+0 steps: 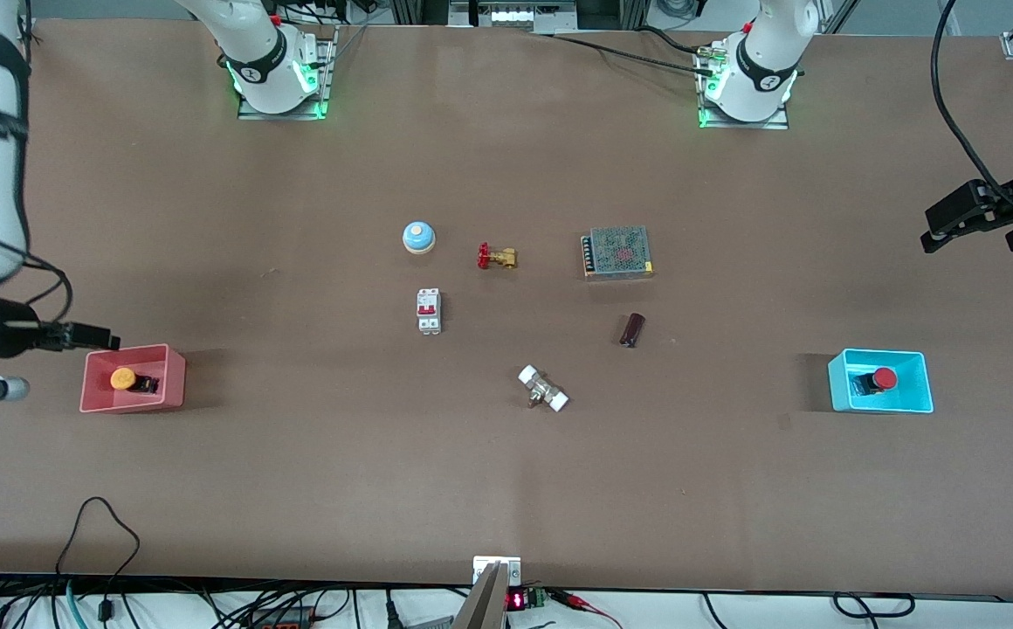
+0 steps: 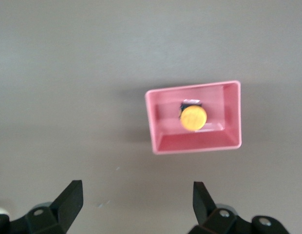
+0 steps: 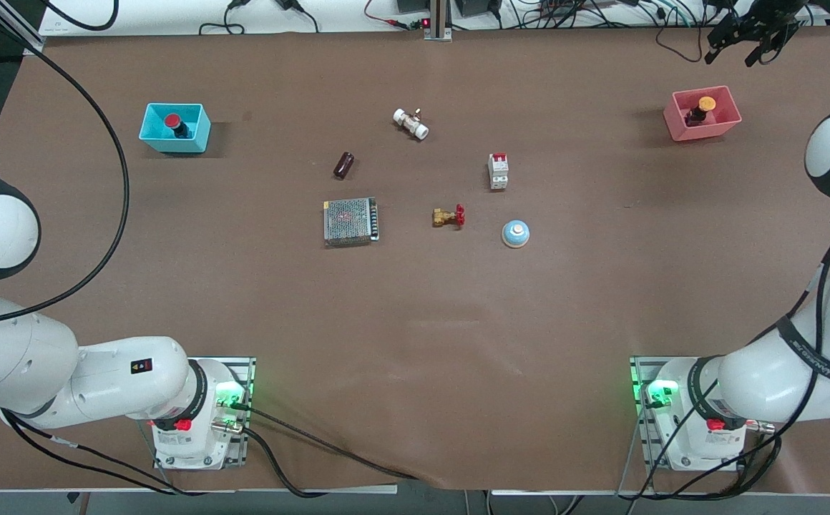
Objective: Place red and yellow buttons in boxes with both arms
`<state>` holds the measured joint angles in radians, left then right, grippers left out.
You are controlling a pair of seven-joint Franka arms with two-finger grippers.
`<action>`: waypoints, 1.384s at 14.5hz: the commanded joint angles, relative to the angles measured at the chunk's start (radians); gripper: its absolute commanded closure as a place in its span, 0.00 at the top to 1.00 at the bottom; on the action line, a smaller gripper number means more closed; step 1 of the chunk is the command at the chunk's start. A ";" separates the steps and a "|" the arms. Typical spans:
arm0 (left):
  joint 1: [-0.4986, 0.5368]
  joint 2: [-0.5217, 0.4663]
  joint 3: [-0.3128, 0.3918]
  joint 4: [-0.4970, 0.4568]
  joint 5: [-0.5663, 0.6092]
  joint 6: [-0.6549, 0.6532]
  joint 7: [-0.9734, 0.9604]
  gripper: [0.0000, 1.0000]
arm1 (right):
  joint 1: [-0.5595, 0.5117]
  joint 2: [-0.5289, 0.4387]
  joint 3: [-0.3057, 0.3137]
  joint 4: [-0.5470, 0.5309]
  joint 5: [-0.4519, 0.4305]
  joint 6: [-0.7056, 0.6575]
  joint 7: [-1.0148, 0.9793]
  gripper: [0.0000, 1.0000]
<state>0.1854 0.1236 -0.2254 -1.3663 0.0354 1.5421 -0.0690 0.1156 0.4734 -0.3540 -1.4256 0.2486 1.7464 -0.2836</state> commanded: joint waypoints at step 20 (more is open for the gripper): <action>-0.150 -0.116 0.213 -0.181 -0.072 0.059 0.052 1.00 | -0.074 -0.449 0.214 -0.183 -0.281 -0.212 0.233 1.00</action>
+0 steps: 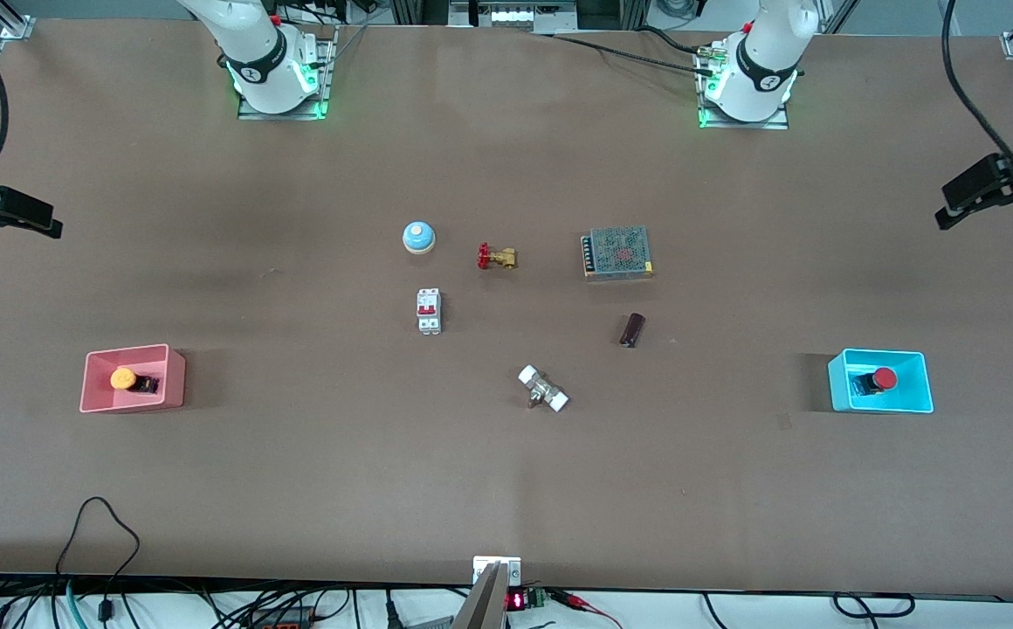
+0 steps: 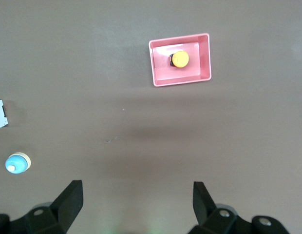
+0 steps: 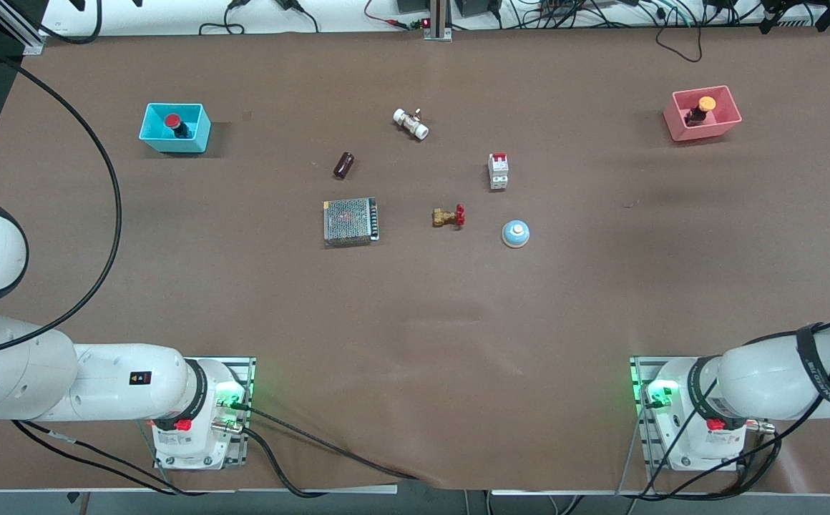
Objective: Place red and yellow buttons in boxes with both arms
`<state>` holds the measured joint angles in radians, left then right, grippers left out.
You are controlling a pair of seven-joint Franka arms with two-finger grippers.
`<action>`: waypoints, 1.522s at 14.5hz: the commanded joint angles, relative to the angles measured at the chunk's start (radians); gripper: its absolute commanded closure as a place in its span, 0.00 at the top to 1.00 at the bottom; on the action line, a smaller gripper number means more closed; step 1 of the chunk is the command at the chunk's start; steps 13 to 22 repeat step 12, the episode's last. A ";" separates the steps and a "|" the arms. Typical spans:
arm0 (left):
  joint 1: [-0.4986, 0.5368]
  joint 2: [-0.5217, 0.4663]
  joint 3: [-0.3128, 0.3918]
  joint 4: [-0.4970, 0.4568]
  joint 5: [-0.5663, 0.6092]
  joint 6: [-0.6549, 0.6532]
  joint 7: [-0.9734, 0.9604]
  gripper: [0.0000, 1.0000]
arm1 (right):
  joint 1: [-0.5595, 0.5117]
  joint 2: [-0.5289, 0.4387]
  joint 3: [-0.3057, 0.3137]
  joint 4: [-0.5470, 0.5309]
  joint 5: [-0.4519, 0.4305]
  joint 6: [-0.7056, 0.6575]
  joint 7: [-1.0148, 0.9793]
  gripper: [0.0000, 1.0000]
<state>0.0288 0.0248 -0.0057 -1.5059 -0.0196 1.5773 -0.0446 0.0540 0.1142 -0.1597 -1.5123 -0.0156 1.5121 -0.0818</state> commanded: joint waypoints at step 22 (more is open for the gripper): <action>0.020 0.001 0.000 -0.042 -0.003 -0.017 0.032 0.67 | -0.014 -0.126 0.019 -0.100 -0.014 -0.006 0.022 1.00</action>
